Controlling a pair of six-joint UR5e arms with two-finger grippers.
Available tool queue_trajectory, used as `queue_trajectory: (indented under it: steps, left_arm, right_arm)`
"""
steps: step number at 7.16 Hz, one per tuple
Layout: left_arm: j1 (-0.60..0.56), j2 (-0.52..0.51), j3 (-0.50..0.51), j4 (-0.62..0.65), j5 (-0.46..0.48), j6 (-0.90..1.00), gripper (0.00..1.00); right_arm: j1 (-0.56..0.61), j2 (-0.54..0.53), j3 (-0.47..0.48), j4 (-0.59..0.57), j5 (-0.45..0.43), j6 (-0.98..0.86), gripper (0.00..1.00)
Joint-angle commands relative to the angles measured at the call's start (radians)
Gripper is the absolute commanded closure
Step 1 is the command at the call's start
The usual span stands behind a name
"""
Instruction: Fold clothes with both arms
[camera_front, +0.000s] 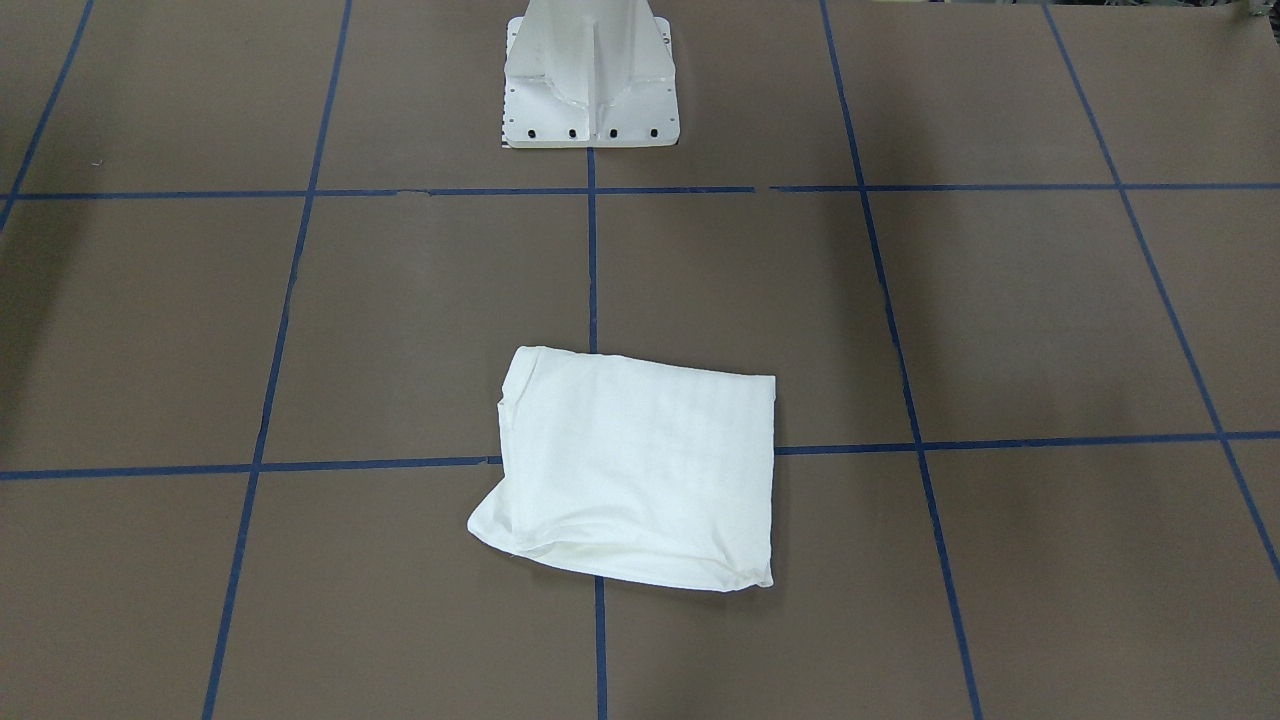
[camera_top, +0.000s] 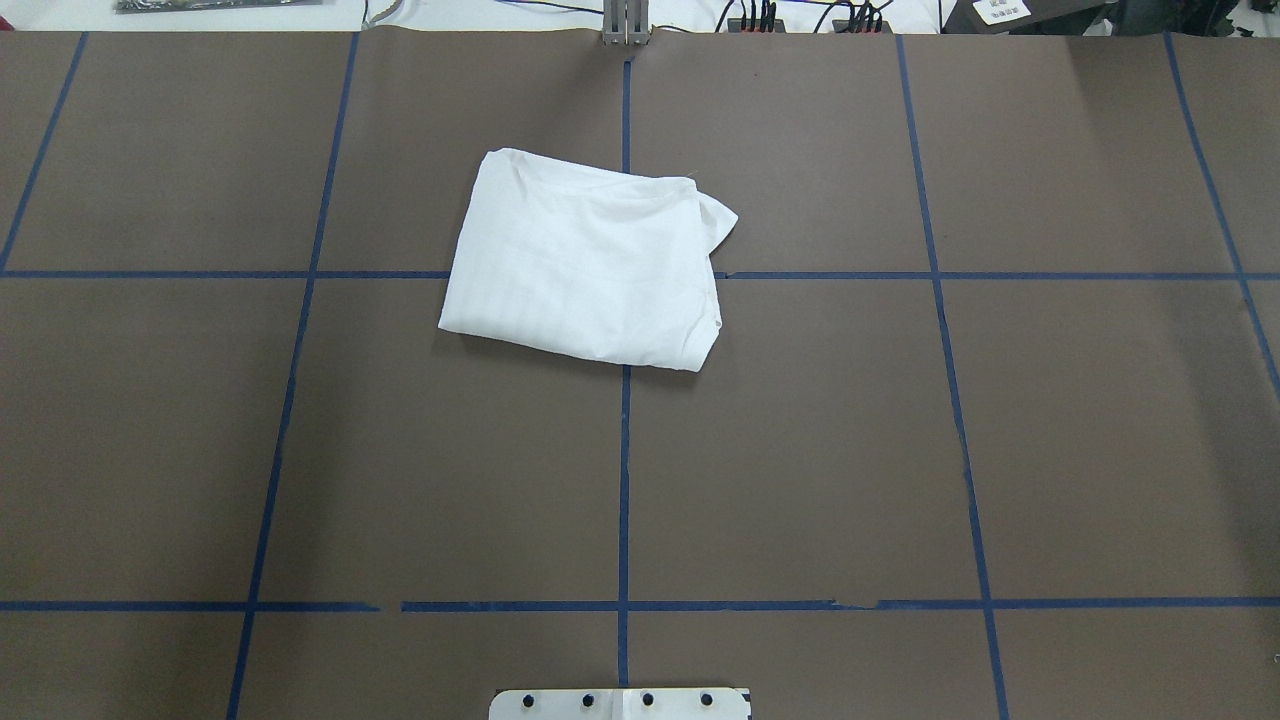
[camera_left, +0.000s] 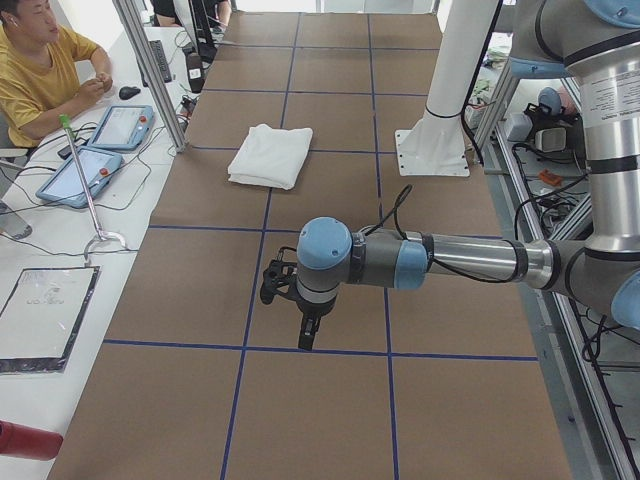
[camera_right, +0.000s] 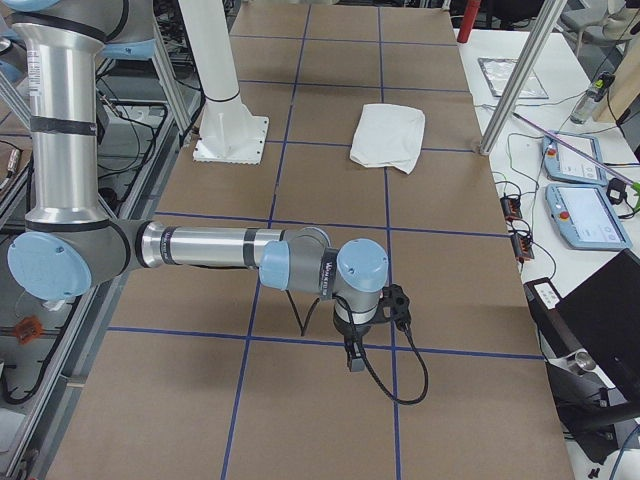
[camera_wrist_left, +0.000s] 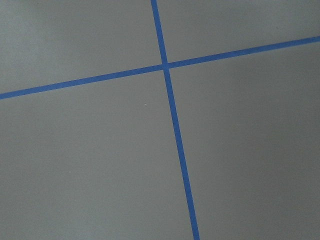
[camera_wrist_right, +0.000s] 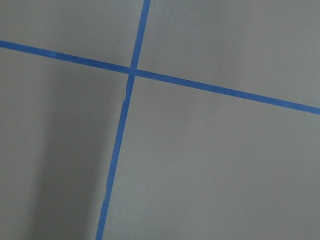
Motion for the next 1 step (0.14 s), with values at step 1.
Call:
queue_trajectory:
  steps: [1]
  left_arm:
    - [0.000,-0.003,0.000,0.000,0.000,0.001,0.00]
  right_arm:
    - [0.000,-0.002,0.000,0.000,-0.006,0.003,0.00]
